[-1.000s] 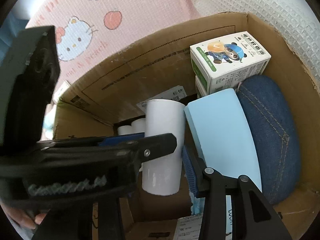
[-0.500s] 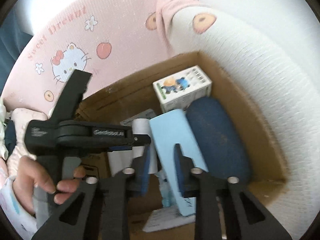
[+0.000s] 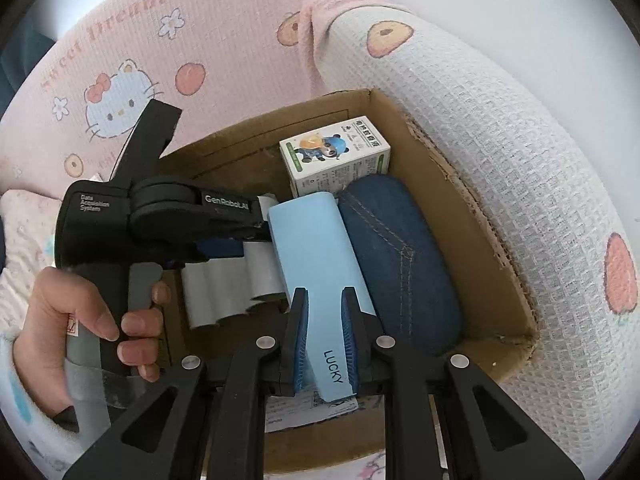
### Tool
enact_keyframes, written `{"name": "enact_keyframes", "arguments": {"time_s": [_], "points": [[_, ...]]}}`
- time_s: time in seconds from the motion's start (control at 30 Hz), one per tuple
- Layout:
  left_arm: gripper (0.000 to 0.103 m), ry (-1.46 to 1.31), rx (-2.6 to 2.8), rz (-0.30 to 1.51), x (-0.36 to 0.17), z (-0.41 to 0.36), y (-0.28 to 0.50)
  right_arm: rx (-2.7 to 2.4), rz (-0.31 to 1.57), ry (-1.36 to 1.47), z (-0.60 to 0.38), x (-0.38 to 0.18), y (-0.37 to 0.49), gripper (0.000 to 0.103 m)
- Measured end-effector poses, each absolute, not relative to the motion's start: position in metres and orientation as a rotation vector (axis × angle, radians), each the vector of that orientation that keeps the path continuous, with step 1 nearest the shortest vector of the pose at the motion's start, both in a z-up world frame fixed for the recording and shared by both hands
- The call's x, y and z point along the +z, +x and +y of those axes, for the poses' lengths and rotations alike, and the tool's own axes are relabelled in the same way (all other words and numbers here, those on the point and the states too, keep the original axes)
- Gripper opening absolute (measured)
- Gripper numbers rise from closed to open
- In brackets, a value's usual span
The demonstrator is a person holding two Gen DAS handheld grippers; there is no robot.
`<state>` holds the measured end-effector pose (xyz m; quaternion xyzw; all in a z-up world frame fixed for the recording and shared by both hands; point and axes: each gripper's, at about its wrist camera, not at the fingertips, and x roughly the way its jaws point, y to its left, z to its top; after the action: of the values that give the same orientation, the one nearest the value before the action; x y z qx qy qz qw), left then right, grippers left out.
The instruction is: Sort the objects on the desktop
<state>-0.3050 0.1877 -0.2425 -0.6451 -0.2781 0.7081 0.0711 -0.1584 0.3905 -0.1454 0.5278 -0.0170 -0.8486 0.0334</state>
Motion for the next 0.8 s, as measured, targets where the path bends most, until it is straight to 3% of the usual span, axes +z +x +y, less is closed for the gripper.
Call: {"name": "enact_keyframes", "arguments": {"time_s": [0.27, 0.4, 0.53, 0.8], "points": [[0.043, -1.957, 2.135, -0.793, -0.24, 0.181, -0.309, -2.592, -0.019, 1.635, 0.384, -0.145, -0.155, 0.014], [0.043, -1.934, 2.09, -0.855, -0.235, 0.169, -0.305, -2.58, -0.025, 1.666, 0.385, -0.149, -0.154, 0.014], [0.02, -1.85, 2.104, -0.774, -0.215, 0.16, -0.3, -2.521, -0.116, 1.681, 0.385, -0.15, -0.155, 0.014], [0.011, -1.684, 2.2, -0.414, -0.162, 0.149, -0.291, -2.449, -0.12, 1.734, 0.361, -0.153, -0.168, 0.014]]}}
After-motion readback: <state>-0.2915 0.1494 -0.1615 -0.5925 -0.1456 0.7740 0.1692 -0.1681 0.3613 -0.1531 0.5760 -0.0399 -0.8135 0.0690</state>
